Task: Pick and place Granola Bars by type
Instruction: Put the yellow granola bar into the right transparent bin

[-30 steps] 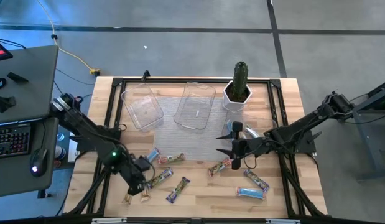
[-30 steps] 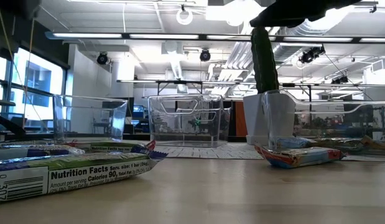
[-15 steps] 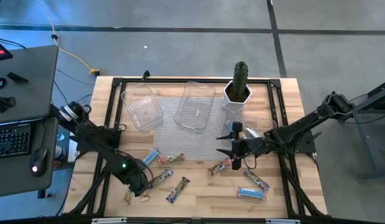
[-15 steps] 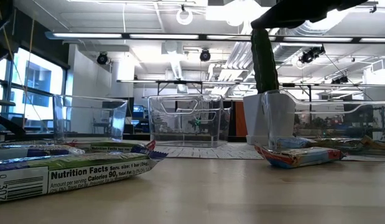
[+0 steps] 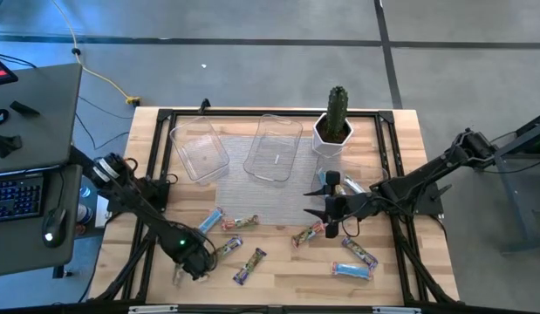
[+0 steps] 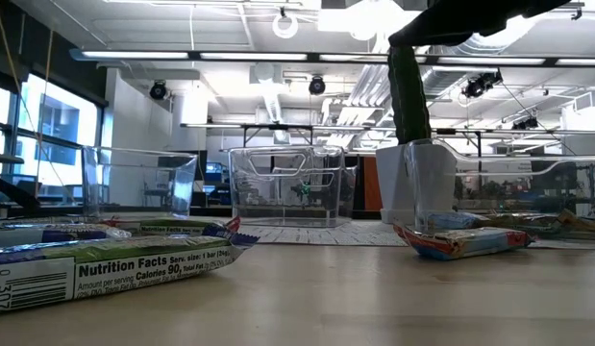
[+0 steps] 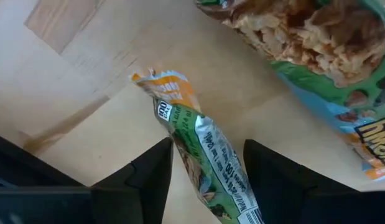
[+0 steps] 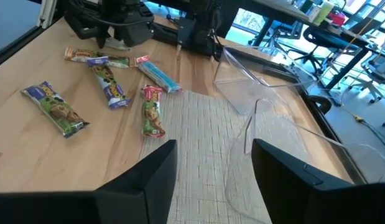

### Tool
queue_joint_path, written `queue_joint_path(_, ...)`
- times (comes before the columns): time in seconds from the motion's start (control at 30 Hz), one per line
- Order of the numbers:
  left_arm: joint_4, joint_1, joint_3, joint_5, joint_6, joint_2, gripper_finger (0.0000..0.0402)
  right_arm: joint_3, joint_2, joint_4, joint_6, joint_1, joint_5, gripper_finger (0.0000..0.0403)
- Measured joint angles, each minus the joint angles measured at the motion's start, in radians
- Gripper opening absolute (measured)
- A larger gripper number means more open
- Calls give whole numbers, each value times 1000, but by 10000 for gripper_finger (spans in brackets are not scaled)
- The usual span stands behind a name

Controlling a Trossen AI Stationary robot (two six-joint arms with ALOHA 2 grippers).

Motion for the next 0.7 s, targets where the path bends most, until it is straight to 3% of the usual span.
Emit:
queue_joint_path(0.17,13,2,-1,-19,16,5,179,0,0,0,12,0,-42,190)
queue_joint_path(0.53,45,2,-1,-24,26,4,57,0,0,6,30,0,-50,190)
queue_joint_path(0.7,7,2,44,-50,21,-10,42,0,0,7,29,0,-50,190)
